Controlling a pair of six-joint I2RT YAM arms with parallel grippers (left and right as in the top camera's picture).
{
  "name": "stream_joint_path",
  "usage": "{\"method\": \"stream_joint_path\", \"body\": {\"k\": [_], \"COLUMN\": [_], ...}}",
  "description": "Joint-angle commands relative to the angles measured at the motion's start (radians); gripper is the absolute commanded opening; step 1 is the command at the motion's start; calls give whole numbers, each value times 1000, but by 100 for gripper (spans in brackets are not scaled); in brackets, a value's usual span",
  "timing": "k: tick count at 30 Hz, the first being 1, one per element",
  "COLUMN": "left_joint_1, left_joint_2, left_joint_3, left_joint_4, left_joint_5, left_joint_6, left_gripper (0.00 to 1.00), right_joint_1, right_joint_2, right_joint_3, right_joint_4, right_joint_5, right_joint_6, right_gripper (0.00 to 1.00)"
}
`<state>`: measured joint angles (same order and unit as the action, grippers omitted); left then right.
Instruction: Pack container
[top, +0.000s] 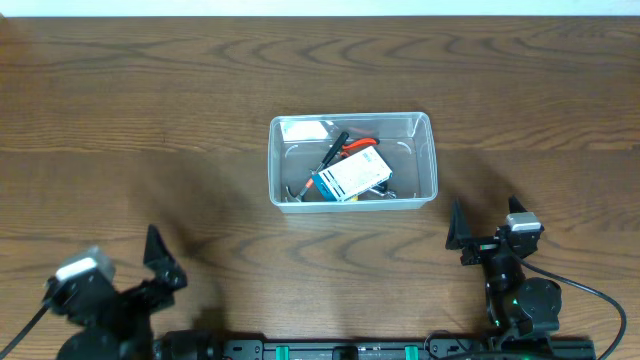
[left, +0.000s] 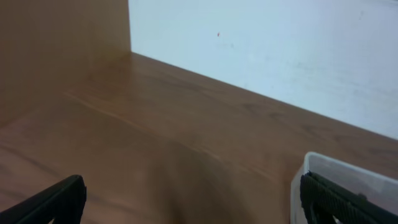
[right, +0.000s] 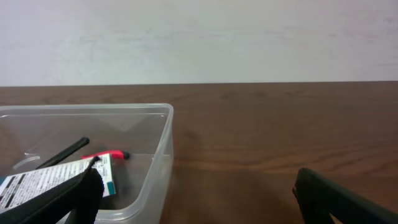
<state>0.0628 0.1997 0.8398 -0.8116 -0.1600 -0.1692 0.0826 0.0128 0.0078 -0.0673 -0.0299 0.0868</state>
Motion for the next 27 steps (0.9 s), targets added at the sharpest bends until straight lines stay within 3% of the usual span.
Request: {"method": "stream_joint_path", "body": {"k": [1, 13, 27], "left_joint_1": [3, 3, 3], "left_joint_2": [-40, -61, -145], "left_joint_3": [-130, -452, -615], "left_joint_4": [100, 527, 594], "left_joint_5": [22, 43, 43], "left_joint_6": [-39, -38, -39], "left_gripper": [98, 98, 98], "right_joint_1": [-7, -7, -7], "right_joint_2": [-8, -8, -8], "right_joint_3": [-2, -2, -2], "right_joint_4": [-3, -3, -3], "right_joint_5": [-4, -4, -4], "right_joint_6": [-13, -13, -13], "right_gripper": [99, 99, 99]}}
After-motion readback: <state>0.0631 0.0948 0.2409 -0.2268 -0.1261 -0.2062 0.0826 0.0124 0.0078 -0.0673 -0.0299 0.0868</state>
